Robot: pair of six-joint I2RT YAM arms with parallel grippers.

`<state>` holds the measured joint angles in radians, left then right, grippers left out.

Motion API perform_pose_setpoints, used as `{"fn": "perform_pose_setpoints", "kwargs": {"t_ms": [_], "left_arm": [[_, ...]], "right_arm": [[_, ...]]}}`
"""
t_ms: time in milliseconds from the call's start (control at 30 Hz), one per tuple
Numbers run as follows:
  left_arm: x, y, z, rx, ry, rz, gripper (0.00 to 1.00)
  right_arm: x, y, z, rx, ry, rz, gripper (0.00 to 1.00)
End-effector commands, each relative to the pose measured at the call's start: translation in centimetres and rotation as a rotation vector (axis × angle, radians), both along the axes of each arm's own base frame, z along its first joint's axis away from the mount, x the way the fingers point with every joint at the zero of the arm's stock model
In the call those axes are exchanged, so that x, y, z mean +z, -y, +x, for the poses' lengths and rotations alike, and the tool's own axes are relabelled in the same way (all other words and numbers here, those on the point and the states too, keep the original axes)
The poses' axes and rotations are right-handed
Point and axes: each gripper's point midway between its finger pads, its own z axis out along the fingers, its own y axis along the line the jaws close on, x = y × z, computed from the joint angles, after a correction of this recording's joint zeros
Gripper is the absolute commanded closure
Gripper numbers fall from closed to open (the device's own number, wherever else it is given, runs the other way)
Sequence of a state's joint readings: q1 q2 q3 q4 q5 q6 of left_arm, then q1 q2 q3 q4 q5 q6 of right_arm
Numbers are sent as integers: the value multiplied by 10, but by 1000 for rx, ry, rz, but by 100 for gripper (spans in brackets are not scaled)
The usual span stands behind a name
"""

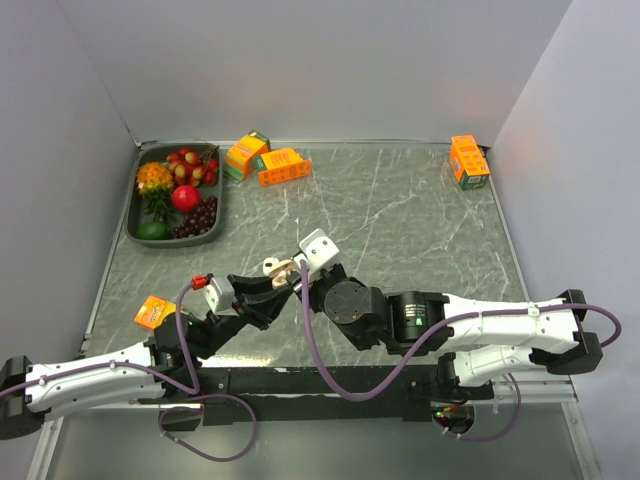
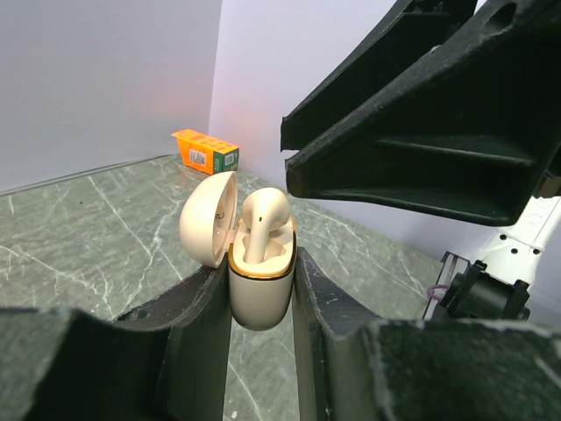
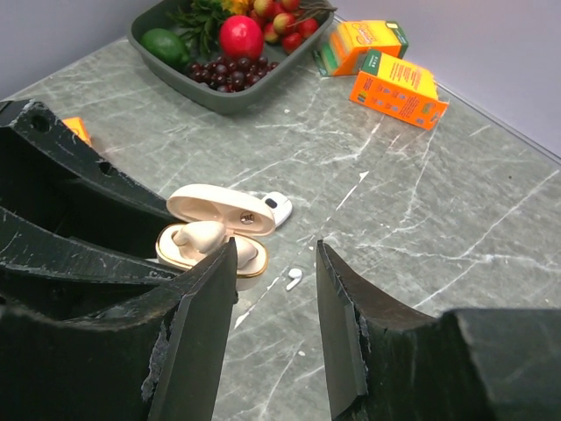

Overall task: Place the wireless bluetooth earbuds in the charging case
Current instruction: Place the earbud in the charging case.

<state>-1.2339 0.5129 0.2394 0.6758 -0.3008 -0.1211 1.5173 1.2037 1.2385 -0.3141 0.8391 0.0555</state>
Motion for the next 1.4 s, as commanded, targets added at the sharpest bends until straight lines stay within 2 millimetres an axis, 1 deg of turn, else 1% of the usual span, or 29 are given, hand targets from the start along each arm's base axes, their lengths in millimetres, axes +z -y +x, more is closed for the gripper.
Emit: {"fn": "perform_pose_setpoints", "kwargs": {"t_ms": [0,500,833,1133,1367], "left_arm": [[12,-1,-4,-19,10,-51,99],[12,-1,-5,-26,8,-54,99],[11,-2,-5,-24,8,-54,99],[11,-2,-5,-23,9,-54,99],[12,-2,-6,-26,8,-57,99]], "right_arm": [[22,3,4,-22,-2,61,51],[18,-9,0,13,-17,50,51],[22,-12,-1,22,-14,56,50],[21,-15,-3,37,-17,54,50],[19,-14,-2,33,-16,43,50]]}}
